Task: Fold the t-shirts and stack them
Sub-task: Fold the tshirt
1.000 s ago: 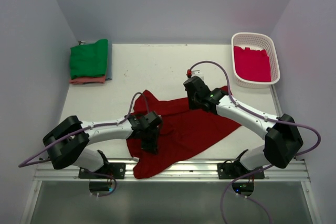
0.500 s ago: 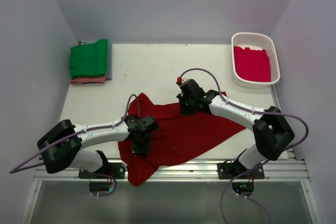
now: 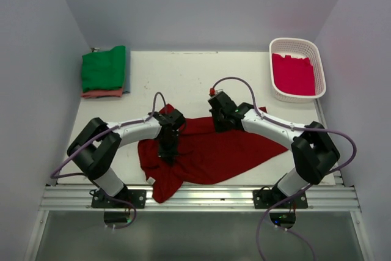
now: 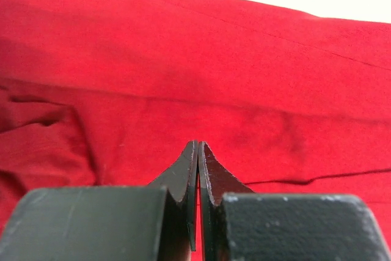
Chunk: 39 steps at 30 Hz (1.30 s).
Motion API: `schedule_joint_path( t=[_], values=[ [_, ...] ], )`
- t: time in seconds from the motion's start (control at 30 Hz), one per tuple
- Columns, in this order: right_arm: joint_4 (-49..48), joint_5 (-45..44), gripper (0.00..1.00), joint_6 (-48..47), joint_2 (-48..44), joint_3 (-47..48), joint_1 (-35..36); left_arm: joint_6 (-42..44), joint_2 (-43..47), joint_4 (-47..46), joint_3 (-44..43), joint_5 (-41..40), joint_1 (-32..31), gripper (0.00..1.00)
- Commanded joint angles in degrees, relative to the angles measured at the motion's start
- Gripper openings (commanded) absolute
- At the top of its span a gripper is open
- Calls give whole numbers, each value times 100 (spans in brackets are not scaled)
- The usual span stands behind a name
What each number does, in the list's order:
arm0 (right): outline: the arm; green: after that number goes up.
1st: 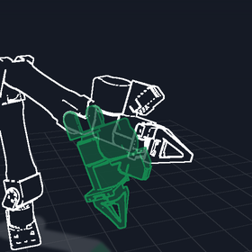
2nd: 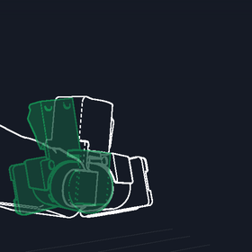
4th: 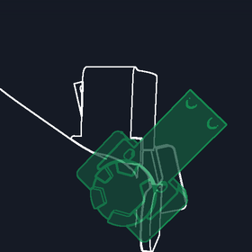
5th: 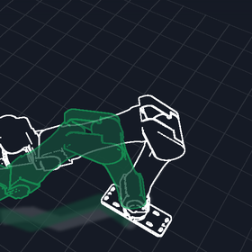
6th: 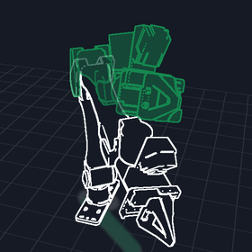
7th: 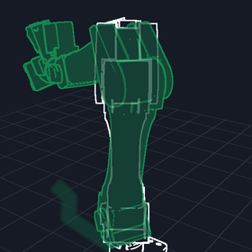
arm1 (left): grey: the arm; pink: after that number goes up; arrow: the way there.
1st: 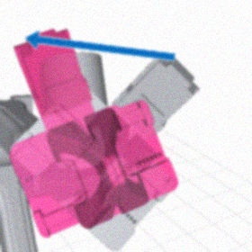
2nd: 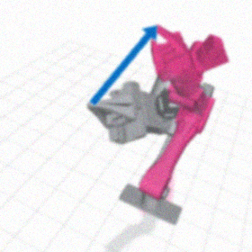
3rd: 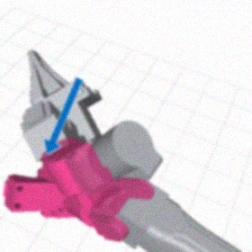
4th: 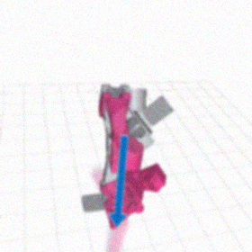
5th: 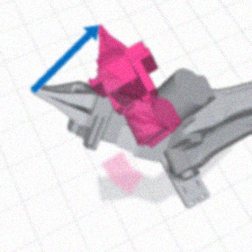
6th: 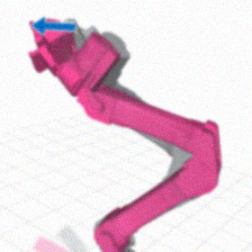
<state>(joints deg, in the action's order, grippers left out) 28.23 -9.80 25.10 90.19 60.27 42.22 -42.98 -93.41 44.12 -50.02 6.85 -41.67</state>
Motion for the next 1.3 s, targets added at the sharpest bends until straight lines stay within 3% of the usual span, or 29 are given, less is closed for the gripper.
schedule_joint_path(
  t=[0.0,0.2,0.5,0.83,1.0,1.27],
  values=[
    [165,-681,0,188,243,72,-186,641,-415,-1300,80,-1424,396,0],
    [25,-628,0,285,912,230,-617,1046,-477,-1564,168,-1248,950,0],
    [-19,-645,0,364,1825,792,-943,1503,-933,-1784,-403,-1072,1468,0],
    [244,-751,0,258,3065,2216,-1532,2215,-1891,-1635,-1782,-712,2426,0],
    [463,-769,0,171,3443,2927,-1752,2373,-2278,-1327,-2476,-747,2611,0],
    [509,-769,0,65,3628,3210,-1840,2628,-1691,-633,-2276,-852,2620,0]
  ],
)
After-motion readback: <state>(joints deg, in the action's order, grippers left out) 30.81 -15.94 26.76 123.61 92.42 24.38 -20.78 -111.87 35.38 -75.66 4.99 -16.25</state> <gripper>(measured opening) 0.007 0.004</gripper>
